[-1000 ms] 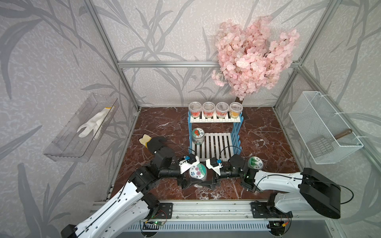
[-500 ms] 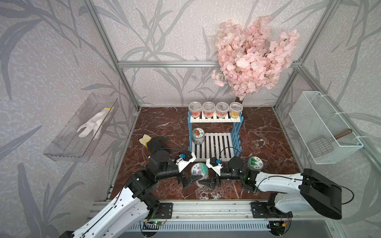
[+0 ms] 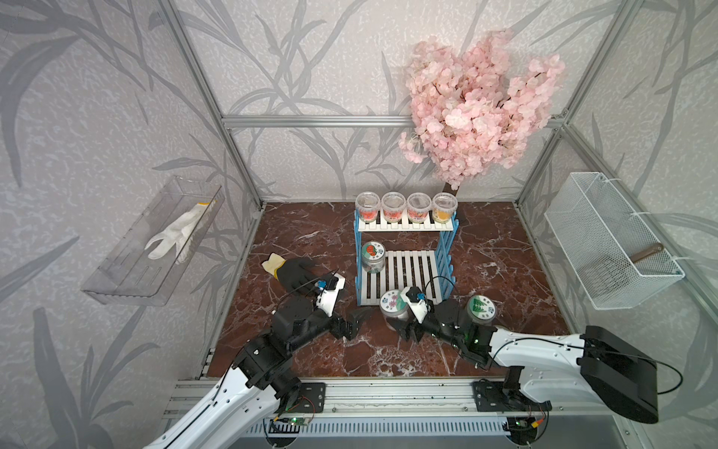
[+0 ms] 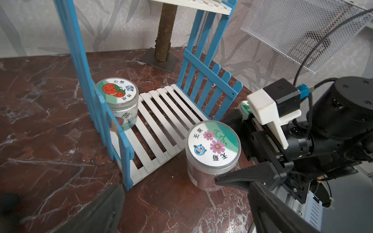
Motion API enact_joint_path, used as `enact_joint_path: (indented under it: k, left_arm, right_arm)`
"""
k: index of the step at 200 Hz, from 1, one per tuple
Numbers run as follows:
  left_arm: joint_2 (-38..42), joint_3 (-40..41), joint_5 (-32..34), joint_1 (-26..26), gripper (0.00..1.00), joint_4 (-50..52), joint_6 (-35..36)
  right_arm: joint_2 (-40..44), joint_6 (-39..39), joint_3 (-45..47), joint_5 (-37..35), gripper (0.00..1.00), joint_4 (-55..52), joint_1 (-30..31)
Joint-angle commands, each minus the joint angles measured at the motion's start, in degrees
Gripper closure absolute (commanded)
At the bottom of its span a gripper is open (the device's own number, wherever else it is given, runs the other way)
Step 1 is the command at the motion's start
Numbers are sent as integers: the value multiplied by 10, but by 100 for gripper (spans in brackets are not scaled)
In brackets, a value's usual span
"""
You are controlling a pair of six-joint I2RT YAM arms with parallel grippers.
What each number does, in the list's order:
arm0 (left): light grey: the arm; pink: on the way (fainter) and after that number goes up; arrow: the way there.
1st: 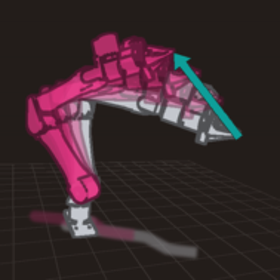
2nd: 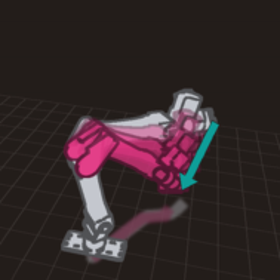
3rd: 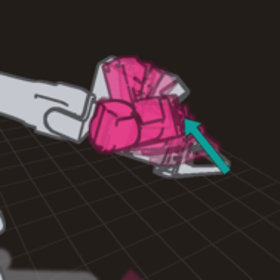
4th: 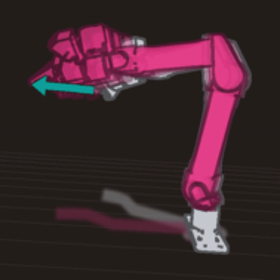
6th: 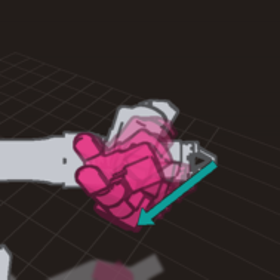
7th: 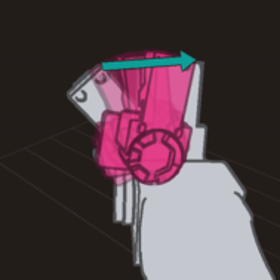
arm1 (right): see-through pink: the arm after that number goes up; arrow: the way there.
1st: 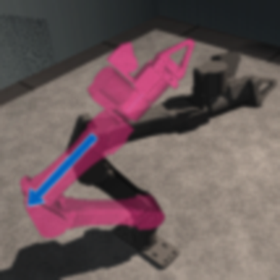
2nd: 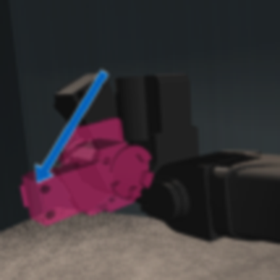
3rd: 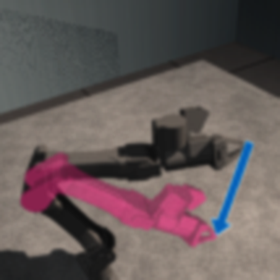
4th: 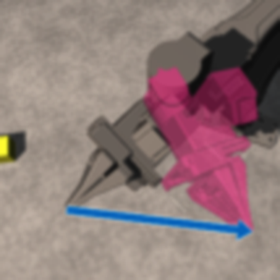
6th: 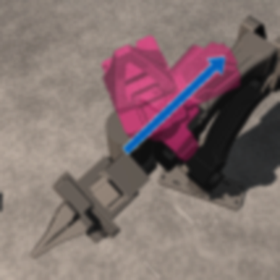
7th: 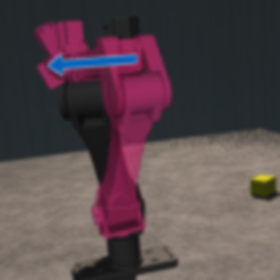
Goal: Place the seed container on the shelf
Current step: Pick up the seed jar at the center of the board, then place the seed jar on the shelf.
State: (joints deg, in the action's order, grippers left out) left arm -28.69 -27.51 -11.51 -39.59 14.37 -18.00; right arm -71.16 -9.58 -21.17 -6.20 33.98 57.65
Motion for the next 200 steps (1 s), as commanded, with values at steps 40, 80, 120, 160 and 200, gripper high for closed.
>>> enact_joint_path:
  k: [40, 80, 120, 160, 200]
  left_arm:
    - [-50, 17, -8, -1, 0, -44, -106]
    - [-66, 10, 22, -1, 0, -14, -116]
    - [-45, 26, 40, -2, 0, -18, -122]
    - [-34, 29, 42, -1, 0, -17, -120]
    - [-40, 28, 41, -2, 0, -17, -124]
  right_arm:
    - [-59, -57, -88, -224, 18, -24, 6]
    - [-115, -109, -128, -322, 18, -41, 8]
    - [-163, -130, -152, -386, 18, -47, 14]
    - [-208, -128, -166, -412, 18, -26, 14]
    - [-237, -139, -179, -408, 18, -17, 4]
